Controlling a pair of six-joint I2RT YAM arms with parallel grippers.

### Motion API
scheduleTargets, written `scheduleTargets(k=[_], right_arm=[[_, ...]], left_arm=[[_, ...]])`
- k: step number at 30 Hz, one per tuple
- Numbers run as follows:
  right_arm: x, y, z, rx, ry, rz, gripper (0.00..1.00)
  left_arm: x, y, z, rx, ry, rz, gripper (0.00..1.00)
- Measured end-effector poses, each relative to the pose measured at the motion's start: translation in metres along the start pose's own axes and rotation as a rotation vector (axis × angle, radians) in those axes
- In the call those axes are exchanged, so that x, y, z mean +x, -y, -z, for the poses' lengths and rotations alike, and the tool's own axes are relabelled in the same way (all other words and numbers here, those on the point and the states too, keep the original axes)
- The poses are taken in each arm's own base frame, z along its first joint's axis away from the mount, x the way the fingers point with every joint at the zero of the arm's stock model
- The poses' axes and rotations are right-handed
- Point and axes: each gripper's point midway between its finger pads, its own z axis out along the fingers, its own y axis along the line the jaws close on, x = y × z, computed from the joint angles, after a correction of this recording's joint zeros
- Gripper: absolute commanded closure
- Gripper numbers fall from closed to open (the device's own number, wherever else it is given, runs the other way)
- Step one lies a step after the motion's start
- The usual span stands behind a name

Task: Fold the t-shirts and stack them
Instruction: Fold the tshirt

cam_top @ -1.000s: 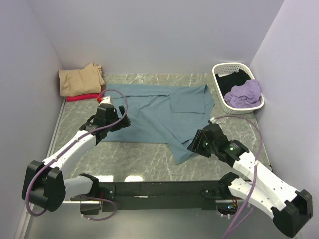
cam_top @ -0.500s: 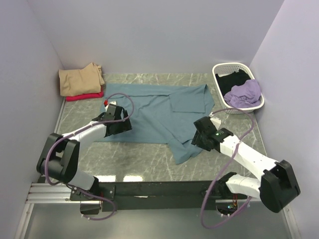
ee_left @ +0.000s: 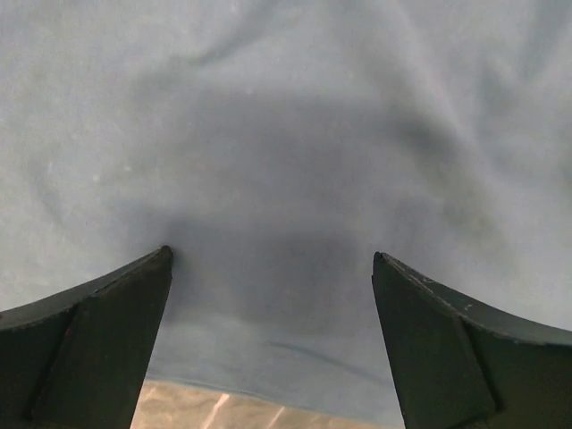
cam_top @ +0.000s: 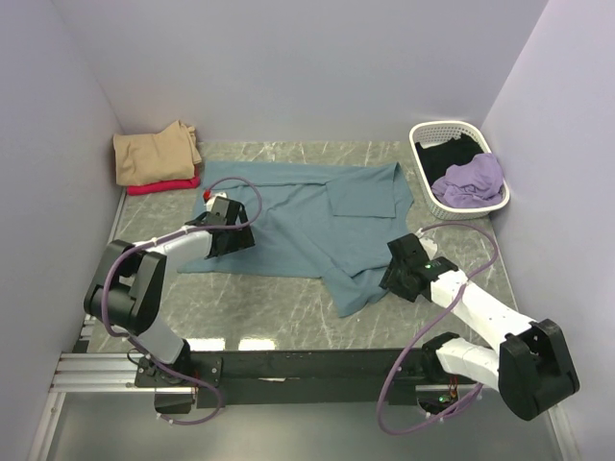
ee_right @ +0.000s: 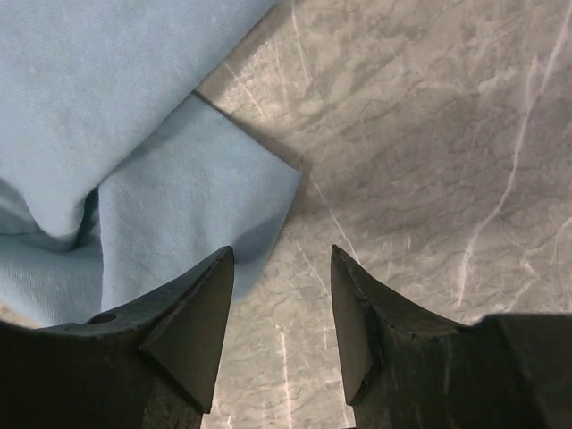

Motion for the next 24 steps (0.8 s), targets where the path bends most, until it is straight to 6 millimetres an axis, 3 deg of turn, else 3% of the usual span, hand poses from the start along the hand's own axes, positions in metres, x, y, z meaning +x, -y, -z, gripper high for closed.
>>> scheduleTargets(k=[9,12,13,16,24], right_arm=[[0.009,-0.004,-0.007,-0.005,-0.053,0.007,0.49],[0.008,-0.011,-0.009,-0.039,-0.051,-0.004,0.63],[0.008,-0.013,-0.010,-0.050,-0.050,-0.008,0.80],[0.009,-0.016,-0.014,-0.069,-0.045,-0.019,1.00],[0.007,-0.017,-0.007,-0.093,-0.034,-0.028,1.00]], left_arm=[[-0.006,0.002,-0.004,-0.001,0.002,0.006,0.01],[-0.005,0.002,-0.004,0.002,0.000,0.003,0.01],[-0.005,0.002,-0.004,0.005,-0.001,0.001,0.01],[-0.005,0.003,-0.004,0.008,-0.003,-0.002,0.01],[-0.005,0.004,-0.004,0.020,-0.009,-0.006,0.01]])
